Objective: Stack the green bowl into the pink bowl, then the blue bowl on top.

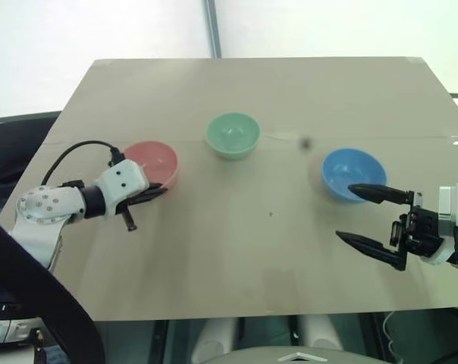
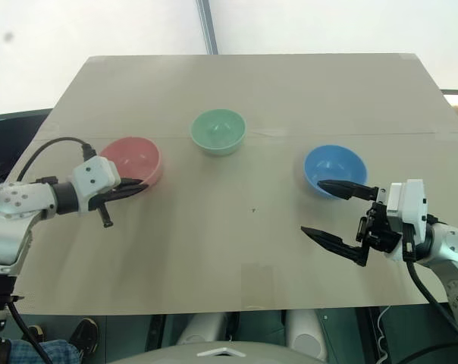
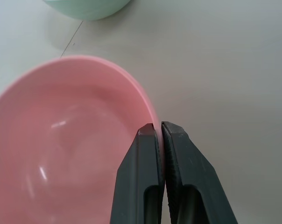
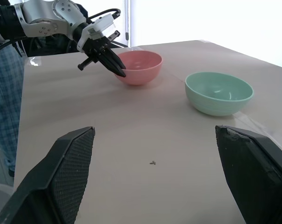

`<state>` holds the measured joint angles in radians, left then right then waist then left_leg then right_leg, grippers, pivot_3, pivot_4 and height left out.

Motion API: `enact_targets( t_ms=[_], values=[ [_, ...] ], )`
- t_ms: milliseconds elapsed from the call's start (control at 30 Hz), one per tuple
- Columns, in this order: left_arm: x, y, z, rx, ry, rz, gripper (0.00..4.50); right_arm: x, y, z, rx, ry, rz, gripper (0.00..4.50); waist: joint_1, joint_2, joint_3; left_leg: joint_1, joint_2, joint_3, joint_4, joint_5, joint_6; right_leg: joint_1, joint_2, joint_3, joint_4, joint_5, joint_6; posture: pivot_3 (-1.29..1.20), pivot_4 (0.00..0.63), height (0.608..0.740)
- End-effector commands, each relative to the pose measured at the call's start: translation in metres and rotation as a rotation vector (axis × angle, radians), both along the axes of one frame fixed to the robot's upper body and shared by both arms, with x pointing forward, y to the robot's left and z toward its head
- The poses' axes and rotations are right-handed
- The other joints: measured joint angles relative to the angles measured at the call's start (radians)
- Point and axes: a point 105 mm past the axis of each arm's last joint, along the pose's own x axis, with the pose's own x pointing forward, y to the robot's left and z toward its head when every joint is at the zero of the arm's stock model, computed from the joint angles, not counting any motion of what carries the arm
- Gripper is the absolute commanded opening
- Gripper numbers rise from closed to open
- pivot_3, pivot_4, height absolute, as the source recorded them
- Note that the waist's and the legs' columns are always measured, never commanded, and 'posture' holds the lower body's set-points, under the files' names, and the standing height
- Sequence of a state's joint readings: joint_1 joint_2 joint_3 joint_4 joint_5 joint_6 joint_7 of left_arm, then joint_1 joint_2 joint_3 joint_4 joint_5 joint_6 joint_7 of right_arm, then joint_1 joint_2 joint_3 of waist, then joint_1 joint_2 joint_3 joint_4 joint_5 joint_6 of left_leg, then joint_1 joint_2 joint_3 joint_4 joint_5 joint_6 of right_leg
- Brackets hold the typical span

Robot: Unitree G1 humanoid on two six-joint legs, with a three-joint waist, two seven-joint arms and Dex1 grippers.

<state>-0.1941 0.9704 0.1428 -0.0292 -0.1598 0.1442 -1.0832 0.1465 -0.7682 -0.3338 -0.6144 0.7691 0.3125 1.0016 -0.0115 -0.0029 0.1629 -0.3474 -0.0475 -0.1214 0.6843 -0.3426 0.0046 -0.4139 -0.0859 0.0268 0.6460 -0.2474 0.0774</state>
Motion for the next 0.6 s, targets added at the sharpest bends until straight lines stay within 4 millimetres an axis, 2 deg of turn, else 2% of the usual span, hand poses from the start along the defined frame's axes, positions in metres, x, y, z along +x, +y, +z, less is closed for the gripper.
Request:
enact_targets(
  t_ms=[33, 100, 233, 433, 600],
  values=[
    [-0.001, -0.005, 0.012, 0.037, -0.005, -0.063, 0.06, -0.004, 0.001, 0.010, -0.001, -0.062, -0.001, 4.50, 0.000, 0.000, 0.000, 0.000, 0.000, 0.000, 0.000, 0.000, 0.000, 0.000, 0.000, 0.000, 0.000, 0.000, 0.000, 0.00, 0.150, 0.740],
    [-0.001, -0.011, 0.013, 0.043, -0.011, -0.093, 0.06, -0.004, 0.001, 0.010, 0.000, -0.062, -0.005, 4.50, 0.000, 0.000, 0.000, 0.000, 0.000, 0.000, 0.000, 0.000, 0.000, 0.000, 0.000, 0.000, 0.000, 0.000, 0.000, 0.00, 0.150, 0.740],
    [-0.011, -0.054, 0.023, -0.007, 0.021, -0.304, 0.06, -0.004, 0.001, 0.011, 0.001, -0.065, -0.009, 4.50, 0.002, 0.000, 0.000, -0.001, -0.001, 0.000, 0.001, 0.000, 0.000, 0.000, 0.000, -0.001, 0.000, 0.000, 0.000, 0.00, 0.150, 0.740],
    [-0.016, -0.109, 0.029, 0.022, -0.019, -0.542, 0.06, -0.002, 0.000, 0.014, -0.004, -0.075, -0.018, 4.50, 0.000, 0.000, 0.000, -0.001, -0.002, -0.001, 0.002, 0.000, 0.000, 0.000, 0.000, -0.001, 0.001, 0.000, 0.000, 0.00, 0.150, 0.740],
    [-0.024, -0.134, 0.019, 0.052, 0.007, -0.700, 0.06, -0.001, 0.002, 0.015, 0.000, -0.081, -0.024, 4.50, -0.003, 0.000, 0.000, -0.001, -0.002, 0.000, 0.002, 0.000, 0.000, 0.000, 0.001, 0.000, 0.001, 0.000, 0.000, 0.00, 0.150, 0.740]
  ],
)
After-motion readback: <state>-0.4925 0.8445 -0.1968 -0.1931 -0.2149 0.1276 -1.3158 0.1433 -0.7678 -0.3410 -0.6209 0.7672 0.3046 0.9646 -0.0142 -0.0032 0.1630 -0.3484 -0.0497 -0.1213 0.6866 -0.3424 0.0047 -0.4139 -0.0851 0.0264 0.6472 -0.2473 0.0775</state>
